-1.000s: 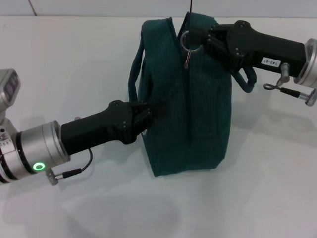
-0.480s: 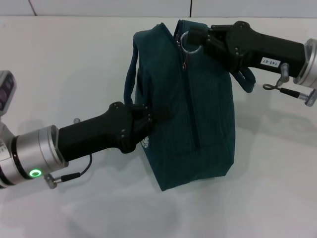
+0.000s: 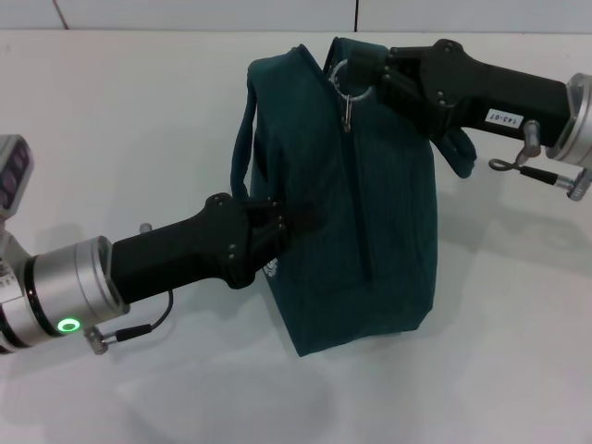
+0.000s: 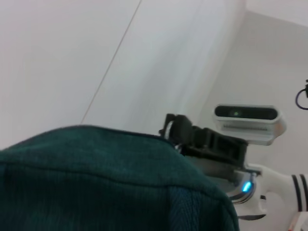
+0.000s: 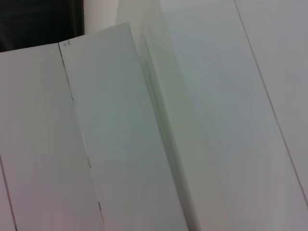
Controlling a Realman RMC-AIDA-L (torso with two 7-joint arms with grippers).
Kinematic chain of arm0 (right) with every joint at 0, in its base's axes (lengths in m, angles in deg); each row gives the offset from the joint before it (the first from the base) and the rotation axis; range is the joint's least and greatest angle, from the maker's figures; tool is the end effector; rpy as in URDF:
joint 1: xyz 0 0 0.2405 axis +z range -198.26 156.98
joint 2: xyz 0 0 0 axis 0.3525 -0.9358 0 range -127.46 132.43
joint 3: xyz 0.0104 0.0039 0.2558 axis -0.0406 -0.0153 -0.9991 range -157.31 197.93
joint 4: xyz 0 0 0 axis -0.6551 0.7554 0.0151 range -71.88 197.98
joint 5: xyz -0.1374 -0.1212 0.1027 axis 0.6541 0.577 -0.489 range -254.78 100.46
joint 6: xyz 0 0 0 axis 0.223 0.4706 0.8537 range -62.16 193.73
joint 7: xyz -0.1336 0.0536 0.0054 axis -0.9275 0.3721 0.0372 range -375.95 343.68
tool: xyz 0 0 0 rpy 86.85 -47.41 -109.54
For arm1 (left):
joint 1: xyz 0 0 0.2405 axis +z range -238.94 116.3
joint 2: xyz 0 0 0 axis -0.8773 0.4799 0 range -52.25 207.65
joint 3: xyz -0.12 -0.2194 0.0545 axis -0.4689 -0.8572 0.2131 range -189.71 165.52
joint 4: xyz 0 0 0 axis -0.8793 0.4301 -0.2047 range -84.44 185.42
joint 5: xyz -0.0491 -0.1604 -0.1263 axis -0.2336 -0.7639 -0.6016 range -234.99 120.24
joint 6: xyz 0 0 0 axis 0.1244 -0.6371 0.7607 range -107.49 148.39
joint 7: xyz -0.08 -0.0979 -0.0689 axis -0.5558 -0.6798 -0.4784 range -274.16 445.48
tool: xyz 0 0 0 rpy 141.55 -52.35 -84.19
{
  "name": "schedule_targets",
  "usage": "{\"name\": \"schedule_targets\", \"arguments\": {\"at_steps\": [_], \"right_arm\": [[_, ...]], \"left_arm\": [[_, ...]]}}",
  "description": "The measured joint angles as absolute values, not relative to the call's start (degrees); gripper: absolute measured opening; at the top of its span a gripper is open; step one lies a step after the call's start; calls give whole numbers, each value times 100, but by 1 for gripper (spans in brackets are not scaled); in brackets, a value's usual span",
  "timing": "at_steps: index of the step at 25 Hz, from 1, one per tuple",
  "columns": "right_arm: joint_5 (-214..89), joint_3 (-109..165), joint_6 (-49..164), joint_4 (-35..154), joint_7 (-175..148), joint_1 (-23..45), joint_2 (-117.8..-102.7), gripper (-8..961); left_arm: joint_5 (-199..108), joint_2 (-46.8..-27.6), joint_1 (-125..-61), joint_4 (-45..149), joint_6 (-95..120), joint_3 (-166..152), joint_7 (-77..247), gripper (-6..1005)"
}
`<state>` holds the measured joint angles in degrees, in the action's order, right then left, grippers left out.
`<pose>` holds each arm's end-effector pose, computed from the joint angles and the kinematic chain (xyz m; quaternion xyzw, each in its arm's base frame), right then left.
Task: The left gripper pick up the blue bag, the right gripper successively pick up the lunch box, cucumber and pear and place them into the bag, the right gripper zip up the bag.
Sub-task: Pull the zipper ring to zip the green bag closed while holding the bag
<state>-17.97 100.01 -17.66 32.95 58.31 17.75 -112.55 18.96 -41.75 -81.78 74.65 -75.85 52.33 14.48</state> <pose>0.1435 0.3639 -0.0161 -0.8891 0.1278 0.4353 0.0600 -0.2505 0.2638 -0.0334 -0.8573 -0.2536 -0.4433 0.0653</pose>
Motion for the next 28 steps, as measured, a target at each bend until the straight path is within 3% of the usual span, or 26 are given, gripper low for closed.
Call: {"name": "schedule_targets", "arguments": {"at_steps": [20,25,28], "right_arm": [[-1760,10280,-1763,3424,5828,1887,-11319,15],[-1765,10281,-1757,3424,5888,1893,-11309,16],[-1756,10270,-1754,3420,5923,1905,-11294,17]], "left_arm": [[1825,-4175,-8073,7167,-7113,5091,1412,71],[1846,-4188,-8086,7166,-7079,5123,1435,245],[1863,-4192,-8118,7160,-7078,5139,1456,218]]}}
